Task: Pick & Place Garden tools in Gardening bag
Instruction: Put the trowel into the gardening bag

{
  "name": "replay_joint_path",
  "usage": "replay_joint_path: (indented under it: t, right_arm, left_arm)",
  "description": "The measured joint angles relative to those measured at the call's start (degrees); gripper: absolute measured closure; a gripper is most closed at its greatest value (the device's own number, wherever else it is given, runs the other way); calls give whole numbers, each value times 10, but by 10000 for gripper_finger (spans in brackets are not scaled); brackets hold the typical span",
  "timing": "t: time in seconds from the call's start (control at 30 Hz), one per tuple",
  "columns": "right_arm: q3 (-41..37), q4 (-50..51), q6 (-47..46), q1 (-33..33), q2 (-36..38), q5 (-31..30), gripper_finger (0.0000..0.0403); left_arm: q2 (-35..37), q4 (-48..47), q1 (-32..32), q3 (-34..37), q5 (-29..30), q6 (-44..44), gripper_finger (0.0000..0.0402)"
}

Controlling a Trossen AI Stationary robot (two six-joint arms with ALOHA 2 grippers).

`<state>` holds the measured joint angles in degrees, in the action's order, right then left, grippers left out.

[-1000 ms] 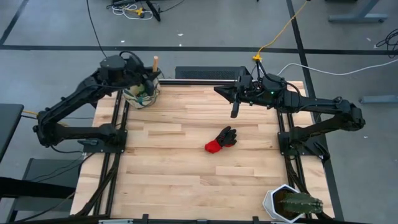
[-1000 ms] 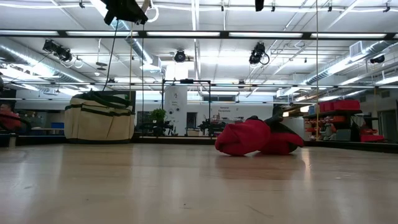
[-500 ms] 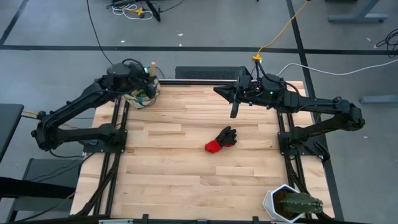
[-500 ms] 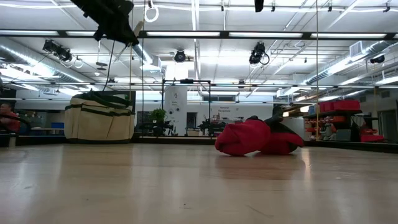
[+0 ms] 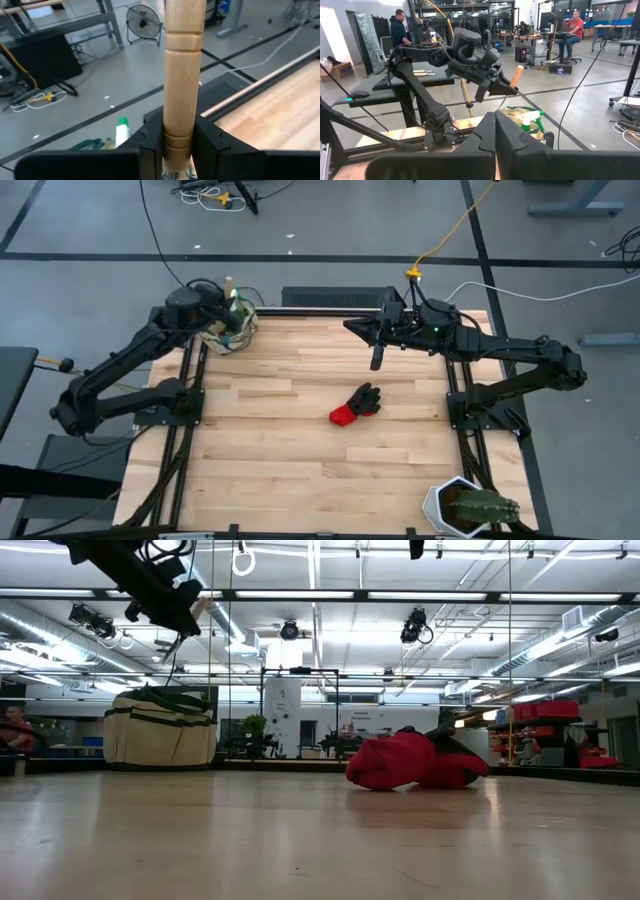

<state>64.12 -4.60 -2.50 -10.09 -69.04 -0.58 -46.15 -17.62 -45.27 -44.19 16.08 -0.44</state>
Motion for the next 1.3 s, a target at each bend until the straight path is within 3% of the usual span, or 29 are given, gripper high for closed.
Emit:
replay_joint_path:
  t: [0.43, 0.9, 1.3]
  right_arm:
    - [0, 0, 0, 0, 0, 0, 403]
    - [0, 0, -7, 0, 0, 1, 403]
    - [0, 0, -11, 0, 0, 1, 403]
  left_arm:
    - [0, 72, -40, 70, 5, -1, 323]
    - [-1, 86, -45, 101, 36, 24, 321]
    - [-77, 136, -45, 102, 46, 26, 318]
